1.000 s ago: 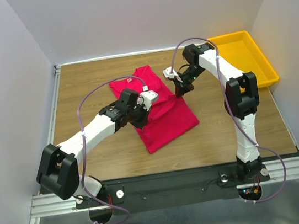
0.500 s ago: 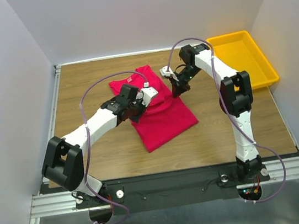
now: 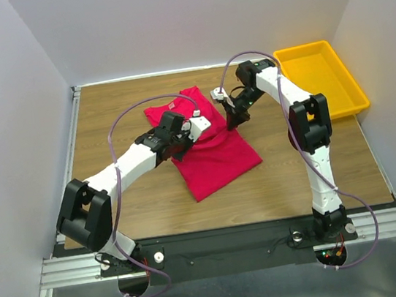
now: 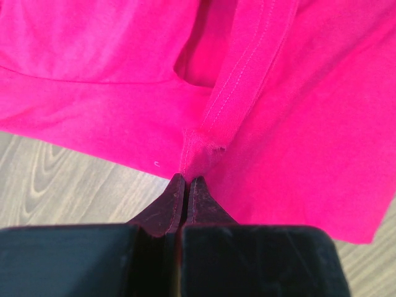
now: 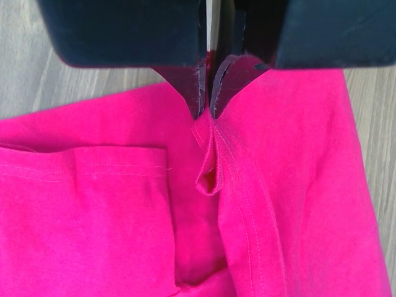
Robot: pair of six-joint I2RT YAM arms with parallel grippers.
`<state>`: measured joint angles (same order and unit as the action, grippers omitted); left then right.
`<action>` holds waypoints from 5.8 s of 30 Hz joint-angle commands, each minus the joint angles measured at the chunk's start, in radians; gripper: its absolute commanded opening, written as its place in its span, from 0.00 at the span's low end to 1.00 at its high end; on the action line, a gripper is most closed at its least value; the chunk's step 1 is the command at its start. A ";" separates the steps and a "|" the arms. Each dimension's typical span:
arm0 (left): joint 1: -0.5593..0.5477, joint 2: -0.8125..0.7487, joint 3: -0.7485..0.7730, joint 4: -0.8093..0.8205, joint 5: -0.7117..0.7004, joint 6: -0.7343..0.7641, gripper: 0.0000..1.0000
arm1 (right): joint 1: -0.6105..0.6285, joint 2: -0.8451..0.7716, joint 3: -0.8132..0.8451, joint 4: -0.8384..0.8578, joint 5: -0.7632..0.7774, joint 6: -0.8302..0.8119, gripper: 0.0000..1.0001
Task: Fold and stack the t-shirts
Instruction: Fold the tshirt
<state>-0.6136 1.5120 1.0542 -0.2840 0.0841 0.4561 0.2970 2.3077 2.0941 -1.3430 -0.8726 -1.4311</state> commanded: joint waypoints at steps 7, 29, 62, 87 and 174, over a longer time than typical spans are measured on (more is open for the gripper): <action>0.003 0.053 0.013 0.052 -0.046 0.052 0.00 | 0.010 0.013 0.049 0.050 -0.037 0.050 0.01; 0.021 0.102 0.017 0.115 -0.106 0.079 0.00 | 0.007 0.042 0.069 0.131 0.012 0.123 0.01; 0.061 0.198 0.090 0.169 -0.089 0.110 0.00 | -0.006 0.094 0.096 0.182 0.037 0.182 0.04; 0.098 0.081 0.096 0.308 -0.250 -0.008 0.67 | -0.021 -0.040 -0.019 0.631 0.179 0.718 0.59; -0.463 0.019 -0.312 0.048 -0.353 -0.123 0.70 | -0.150 -0.495 -0.826 0.292 0.017 -0.210 0.65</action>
<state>-1.0843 1.5284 0.7746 -0.1539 -0.2852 0.3164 0.1246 1.8072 1.2243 -1.0401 -0.8719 -1.6279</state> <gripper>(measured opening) 0.707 0.655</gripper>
